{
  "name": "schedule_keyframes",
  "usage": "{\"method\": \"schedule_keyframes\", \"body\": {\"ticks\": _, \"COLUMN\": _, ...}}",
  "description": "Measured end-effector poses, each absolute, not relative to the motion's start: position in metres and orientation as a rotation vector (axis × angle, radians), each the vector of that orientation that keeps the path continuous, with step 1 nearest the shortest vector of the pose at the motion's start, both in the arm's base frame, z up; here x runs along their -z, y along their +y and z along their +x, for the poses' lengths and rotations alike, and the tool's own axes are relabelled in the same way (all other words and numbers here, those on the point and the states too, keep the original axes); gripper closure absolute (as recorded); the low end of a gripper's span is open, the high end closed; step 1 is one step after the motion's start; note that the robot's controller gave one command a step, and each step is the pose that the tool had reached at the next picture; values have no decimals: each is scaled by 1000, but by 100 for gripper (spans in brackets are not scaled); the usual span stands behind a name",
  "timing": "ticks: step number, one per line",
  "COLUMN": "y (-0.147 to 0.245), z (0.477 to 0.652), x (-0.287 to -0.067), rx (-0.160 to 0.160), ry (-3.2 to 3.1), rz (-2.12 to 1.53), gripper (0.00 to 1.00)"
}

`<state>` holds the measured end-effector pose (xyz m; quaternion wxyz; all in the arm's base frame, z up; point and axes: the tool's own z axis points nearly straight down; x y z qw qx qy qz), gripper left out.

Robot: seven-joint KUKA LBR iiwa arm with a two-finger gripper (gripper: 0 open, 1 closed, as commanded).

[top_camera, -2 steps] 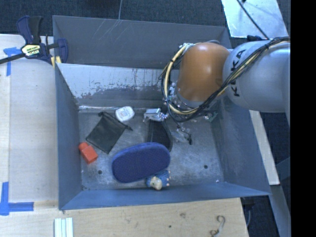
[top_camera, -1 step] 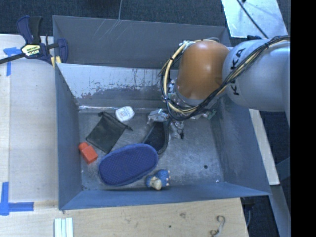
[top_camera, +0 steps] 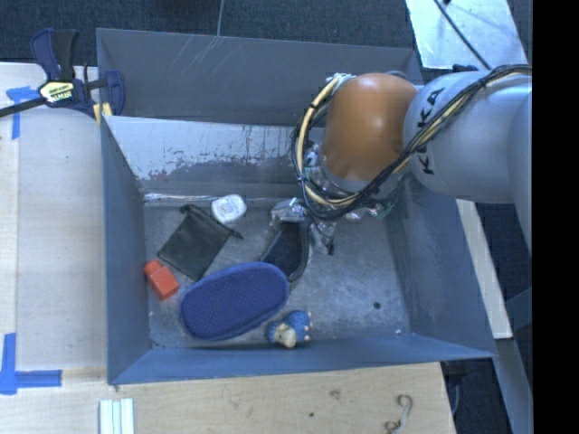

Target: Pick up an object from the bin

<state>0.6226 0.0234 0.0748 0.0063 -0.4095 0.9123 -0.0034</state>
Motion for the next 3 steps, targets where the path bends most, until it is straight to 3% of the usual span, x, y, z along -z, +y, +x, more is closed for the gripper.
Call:
{"method": "schedule_keyframes", "body": {"ticks": 2, "y": 10, "z": 625, "x": -73, "rx": -10, "ry": 2934, "rz": -1101, "gripper": 100}}
{"method": "schedule_keyframes", "body": {"ticks": 3, "y": 7, "z": 612, "x": -313, "rx": 4, "ry": 2954, "rz": -1050, "gripper": 100}}
